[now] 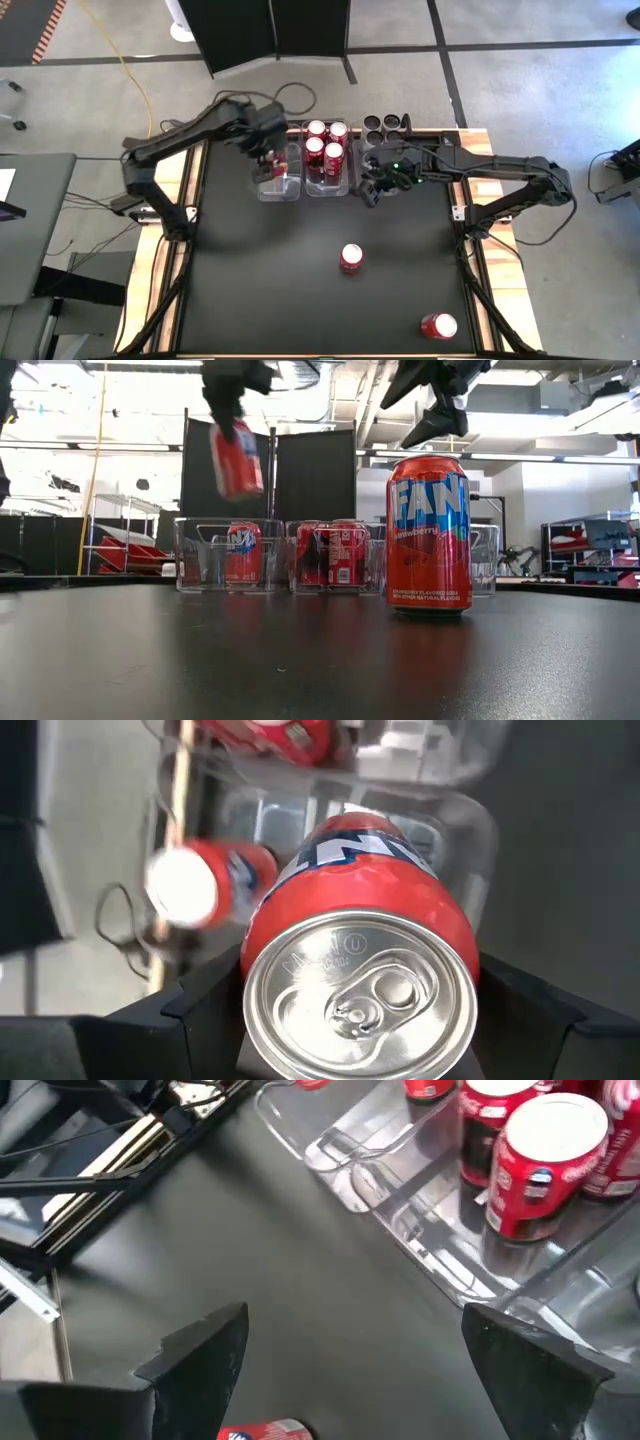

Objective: Sort soda cans
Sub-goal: Put the top left red soda can into the left transparent bin

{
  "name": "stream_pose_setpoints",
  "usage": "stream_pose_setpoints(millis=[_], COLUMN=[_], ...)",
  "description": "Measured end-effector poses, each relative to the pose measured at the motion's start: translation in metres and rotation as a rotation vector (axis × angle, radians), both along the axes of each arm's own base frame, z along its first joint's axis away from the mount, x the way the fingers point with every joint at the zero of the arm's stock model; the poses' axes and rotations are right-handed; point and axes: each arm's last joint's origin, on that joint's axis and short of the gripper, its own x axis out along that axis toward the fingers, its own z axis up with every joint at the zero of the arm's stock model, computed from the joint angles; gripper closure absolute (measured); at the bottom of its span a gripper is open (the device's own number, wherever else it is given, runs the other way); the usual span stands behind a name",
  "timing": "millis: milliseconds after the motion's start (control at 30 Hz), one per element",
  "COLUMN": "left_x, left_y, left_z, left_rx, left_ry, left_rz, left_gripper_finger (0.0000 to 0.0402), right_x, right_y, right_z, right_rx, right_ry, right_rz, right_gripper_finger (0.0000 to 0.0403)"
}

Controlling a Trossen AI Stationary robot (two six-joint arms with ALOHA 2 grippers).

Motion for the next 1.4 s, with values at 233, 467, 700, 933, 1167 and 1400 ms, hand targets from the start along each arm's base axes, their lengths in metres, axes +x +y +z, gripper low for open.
stream_pose_setpoints(millis=[233,467,700,933,1167,1400], left_x=[0.023,0.028,0.039,0.047,0.05,0.053], left_y=[0.052,0.087,0.103,0.109,0.115,0.122], left_z=[-0.031,-0.052,-0.071,-0.09,-0.1,-0.109], left_rx=[0.002,0.015,0.05,0.029,0.026,0.034], left_ry=[0.05,0.058,0.077,0.121,0.135,0.118], left_rz=[-0.013,-0.017,-0.015,-0.011,-0.02,0.031], left_gripper_finger=[0.011,0.011,0.011,0.011,0.011,0.0099], right_x=[-0.005,-0.007,-0.008,-0.008,-0.008,-0.009], right_y=[0.014,0.028,0.027,0.023,0.024,0.024], right_z=[-0.007,-0.009,-0.009,-0.009,-0.01,-0.01], right_rx=[0.048,0.043,0.043,0.04,0.033,0.028], right_ry=[0.087,0.119,0.123,0.124,0.132,0.145], right_rz=[-0.057,-0.061,-0.066,-0.077,-0.069,-0.063], right_gripper_finger=[0.002,0.002,0.002,0.002,0.002,0.002])
